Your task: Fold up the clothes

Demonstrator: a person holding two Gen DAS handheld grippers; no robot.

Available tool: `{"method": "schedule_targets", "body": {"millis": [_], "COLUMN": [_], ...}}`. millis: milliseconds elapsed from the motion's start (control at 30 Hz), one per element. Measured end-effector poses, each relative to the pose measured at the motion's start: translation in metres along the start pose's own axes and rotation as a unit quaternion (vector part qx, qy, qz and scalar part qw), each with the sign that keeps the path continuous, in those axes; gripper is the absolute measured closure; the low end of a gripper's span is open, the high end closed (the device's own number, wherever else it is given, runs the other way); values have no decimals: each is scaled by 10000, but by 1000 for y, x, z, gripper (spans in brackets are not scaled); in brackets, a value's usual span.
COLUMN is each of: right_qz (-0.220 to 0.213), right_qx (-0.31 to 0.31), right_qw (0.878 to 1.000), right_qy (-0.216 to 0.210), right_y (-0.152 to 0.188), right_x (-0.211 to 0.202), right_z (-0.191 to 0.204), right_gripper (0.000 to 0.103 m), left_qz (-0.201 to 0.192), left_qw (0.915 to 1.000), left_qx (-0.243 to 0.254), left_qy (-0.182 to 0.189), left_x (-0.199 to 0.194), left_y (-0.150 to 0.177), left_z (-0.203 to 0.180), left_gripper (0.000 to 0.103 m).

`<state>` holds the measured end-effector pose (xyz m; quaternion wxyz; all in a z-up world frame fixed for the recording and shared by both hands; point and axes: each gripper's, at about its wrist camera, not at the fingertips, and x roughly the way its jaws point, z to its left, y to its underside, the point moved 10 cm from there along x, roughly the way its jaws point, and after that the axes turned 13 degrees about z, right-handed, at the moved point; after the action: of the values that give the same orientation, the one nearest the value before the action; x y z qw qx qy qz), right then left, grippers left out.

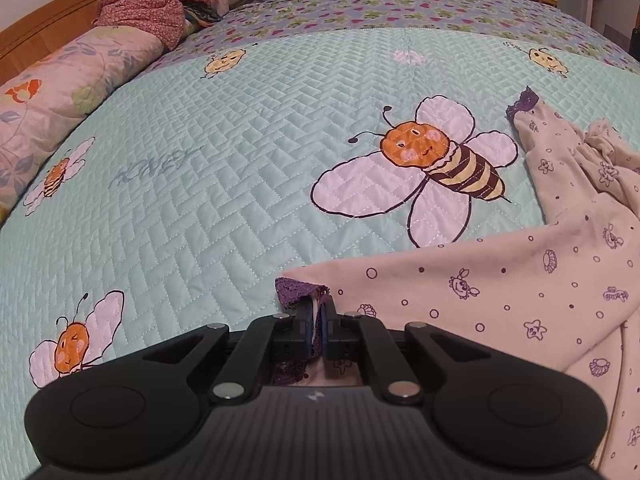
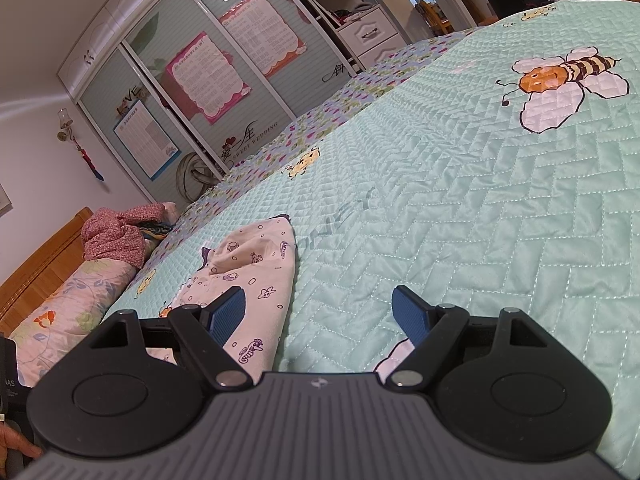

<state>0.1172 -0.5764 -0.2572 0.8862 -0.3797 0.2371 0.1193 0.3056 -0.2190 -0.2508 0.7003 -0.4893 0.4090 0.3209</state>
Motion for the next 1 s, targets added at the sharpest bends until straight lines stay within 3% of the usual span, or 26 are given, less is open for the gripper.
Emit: {"method": "schedule_targets", "body": {"millis": [633, 1000], "right_qz": [5, 15], "right_qx": [16, 31], "right_qw": [10000, 10000], "right_qy": [-34, -56], "right_y": [-1, -2], "right_x": [1, 2], "right_z": [-1, -1], "right_gripper": [21, 21], "left_qz": [97, -112], "left_qw": [9999, 9981], "left_qx": [-10, -608], "left_qy": [-87, 59], "left_x": [-5, -47], "left_y": [-3, -9], "left_z": [4, 39], "left_gripper": [101, 101]}}
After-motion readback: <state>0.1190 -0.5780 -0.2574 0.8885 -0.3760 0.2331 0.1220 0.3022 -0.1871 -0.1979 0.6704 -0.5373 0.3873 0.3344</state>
